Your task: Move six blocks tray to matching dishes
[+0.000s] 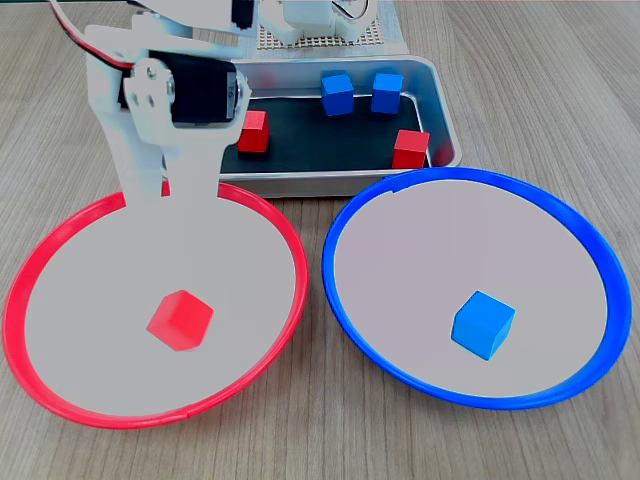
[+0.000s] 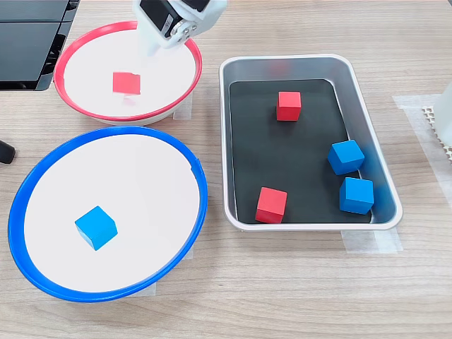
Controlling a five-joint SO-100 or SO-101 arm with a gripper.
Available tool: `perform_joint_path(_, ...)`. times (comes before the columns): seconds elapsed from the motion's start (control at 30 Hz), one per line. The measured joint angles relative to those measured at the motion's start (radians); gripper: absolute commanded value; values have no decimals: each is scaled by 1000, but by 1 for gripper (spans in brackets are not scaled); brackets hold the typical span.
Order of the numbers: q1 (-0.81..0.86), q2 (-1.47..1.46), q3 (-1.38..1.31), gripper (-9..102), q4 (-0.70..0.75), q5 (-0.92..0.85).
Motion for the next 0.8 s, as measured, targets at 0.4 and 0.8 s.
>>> perform_joint_path(0.4, 71, 575, 304, 2, 618, 299)
perform_joint_path(0.8, 66, 600, 586, 24, 491, 776)
